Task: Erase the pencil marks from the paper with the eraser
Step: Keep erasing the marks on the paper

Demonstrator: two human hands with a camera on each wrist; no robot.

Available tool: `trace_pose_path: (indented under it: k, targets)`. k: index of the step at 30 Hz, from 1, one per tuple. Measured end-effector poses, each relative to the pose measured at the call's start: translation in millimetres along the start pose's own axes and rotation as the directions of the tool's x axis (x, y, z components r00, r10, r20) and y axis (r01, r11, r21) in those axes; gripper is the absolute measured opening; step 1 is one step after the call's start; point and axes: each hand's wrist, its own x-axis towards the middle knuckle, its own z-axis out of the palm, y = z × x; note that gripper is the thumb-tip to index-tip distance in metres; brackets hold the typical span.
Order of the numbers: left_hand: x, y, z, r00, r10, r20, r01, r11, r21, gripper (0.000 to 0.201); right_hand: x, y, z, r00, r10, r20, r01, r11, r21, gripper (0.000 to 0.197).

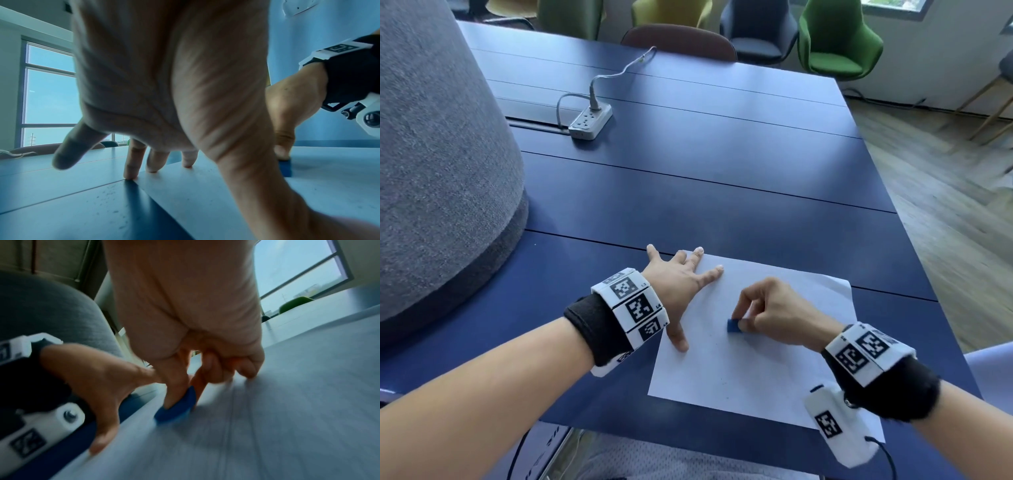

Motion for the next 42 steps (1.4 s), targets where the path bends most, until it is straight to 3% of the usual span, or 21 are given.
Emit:
trace_pose_path:
  k: [2,5,6,8,10,11,14,15,19,20,24,25,28,29,33,34,37,38,41,42]
  targets:
    - [0,1,-1,1.000,-0.004,0.004,0.004,1.000,0.001,0.145,3,0,-4,1.000,0.005,0.025,-0.004,1.000,-0.018,0.015]
    - [0,0,0,1.000,-0.004,0.006,0.004,1.000,-0.013,0.144,8,0,-3,0.983,-0.013,-0.183,0.017,1.000,0.020,0.015]
    - [1,0,0,1.000,-0.003,0.006,0.003,1.000,-0.015,0.144,4,1,-1,0.984,-0.034,-0.176,0.038,0.999,0.019,0.017]
    - [0,0,0,1.000,-0.004,0.006,0.004,1.000,-0.007,0.145,-7,3,1,0.996,-0.087,0.016,0.088,0.996,-0.021,0.022]
    - [-1,1,0,1.000,-0.007,0.009,0.007,1.000,-0.013,0.145,-14,-1,1,0.976,-0.086,0.202,0.105,0.991,-0.086,0.022]
    - [-1,1,-2,1.000,-0.006,0.011,0.006,1.000,-0.011,0.145,-12,-1,-1,0.981,-0.087,0.176,0.105,0.990,-0.095,0.021]
    - [0,-1,-2,1.000,0.003,0.017,-0.002,0.998,-0.066,0.145,-9,2,4,0.991,-0.118,-0.067,0.115,0.992,-0.046,0.017]
    - [1,-1,-1,1.000,0.007,0.018,-0.006,0.995,-0.101,0.145,-12,3,7,0.988,-0.127,-0.084,0.124,0.992,-0.040,0.017]
    - [2,-5,5,1.000,0.012,0.022,-0.008,0.986,-0.168,0.145,-27,1,6,0.973,-0.113,0.199,0.139,0.983,-0.124,0.016]
    - [3,-6,5,1.000,0.013,0.021,-0.009,0.986,-0.169,0.145,-23,-2,5,0.972,-0.121,0.200,0.150,0.980,-0.135,0.017]
    - [3,-6,4,1.000,0.025,0.013,-0.022,0.986,-0.167,0.144,-10,0,7,0.989,-0.119,-0.089,0.119,0.993,-0.012,0.015]
    - [4,-6,4,1.000,0.026,0.012,-0.024,0.986,-0.165,0.144,-14,3,8,0.990,-0.124,-0.069,0.124,0.992,-0.010,0.015]
    - [4,-5,4,1.000,0.021,0.016,-0.018,0.987,-0.161,0.143,-26,3,11,0.975,-0.125,0.182,0.139,0.988,-0.063,0.016]
    - [3,-5,4,1.000,0.020,0.020,-0.016,0.987,-0.160,0.143,-25,1,11,0.972,-0.125,0.198,0.143,0.986,-0.080,0.016]
    - [3,-5,3,0.999,0.022,0.028,-0.018,0.987,-0.157,0.144,-18,-1,15,0.986,-0.150,-0.066,0.146,0.987,-0.062,0.016]
    - [3,-5,3,0.999,0.021,0.027,-0.017,0.987,-0.157,0.144,-22,1,16,0.986,-0.158,-0.056,0.154,0.986,-0.065,0.017]
    - [2,-5,3,0.999,0.013,0.030,-0.008,0.988,-0.157,0.143,-37,0,15,0.974,-0.143,0.174,0.164,0.980,-0.114,0.018]
    - [2,-5,3,0.999,0.012,0.032,-0.007,0.988,-0.153,0.143,-37,-1,14,0.973,-0.138,0.184,0.163,0.978,-0.128,0.018]
    - [3,-5,2,0.999,0.013,0.038,-0.007,0.990,-0.139,0.144,-29,-1,14,0.988,-0.150,-0.025,0.145,0.980,-0.134,0.018]
    - [3,-5,2,0.999,0.014,0.039,-0.009,0.990,-0.138,0.144,-30,0,14,0.988,-0.150,-0.043,0.143,0.982,-0.127,0.018]
